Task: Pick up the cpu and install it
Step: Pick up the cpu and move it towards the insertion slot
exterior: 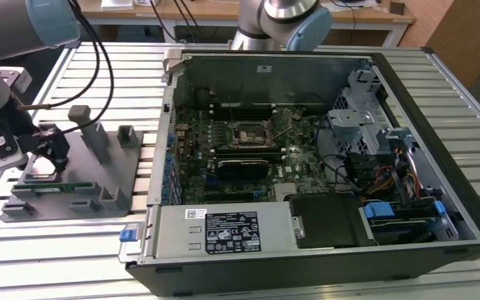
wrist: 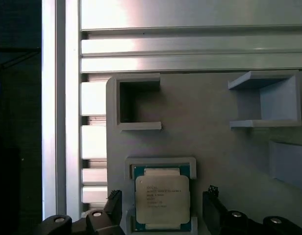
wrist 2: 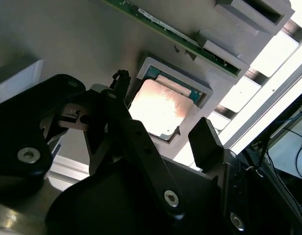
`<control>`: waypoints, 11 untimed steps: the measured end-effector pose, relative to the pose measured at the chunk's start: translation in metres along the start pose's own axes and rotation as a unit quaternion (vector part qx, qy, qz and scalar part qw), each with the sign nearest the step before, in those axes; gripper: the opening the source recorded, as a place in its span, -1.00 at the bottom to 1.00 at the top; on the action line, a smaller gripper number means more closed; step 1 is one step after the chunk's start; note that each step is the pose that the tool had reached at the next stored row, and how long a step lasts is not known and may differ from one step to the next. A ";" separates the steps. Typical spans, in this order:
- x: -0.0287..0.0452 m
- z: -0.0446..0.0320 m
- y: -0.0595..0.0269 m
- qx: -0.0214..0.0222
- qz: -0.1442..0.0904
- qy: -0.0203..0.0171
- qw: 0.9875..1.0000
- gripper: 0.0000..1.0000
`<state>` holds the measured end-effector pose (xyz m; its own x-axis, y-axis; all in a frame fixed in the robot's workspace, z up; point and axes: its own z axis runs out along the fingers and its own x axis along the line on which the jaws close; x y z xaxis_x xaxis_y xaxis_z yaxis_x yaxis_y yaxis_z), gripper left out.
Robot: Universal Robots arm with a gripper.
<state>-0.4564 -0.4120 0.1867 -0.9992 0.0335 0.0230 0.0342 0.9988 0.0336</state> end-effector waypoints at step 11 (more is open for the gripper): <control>0.0050 0.0009 0.0022 0.000 0.000 -0.007 1.000 0.34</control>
<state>-0.4613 -0.4096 0.1860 -0.9994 0.0334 0.0081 0.0337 0.9989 0.0340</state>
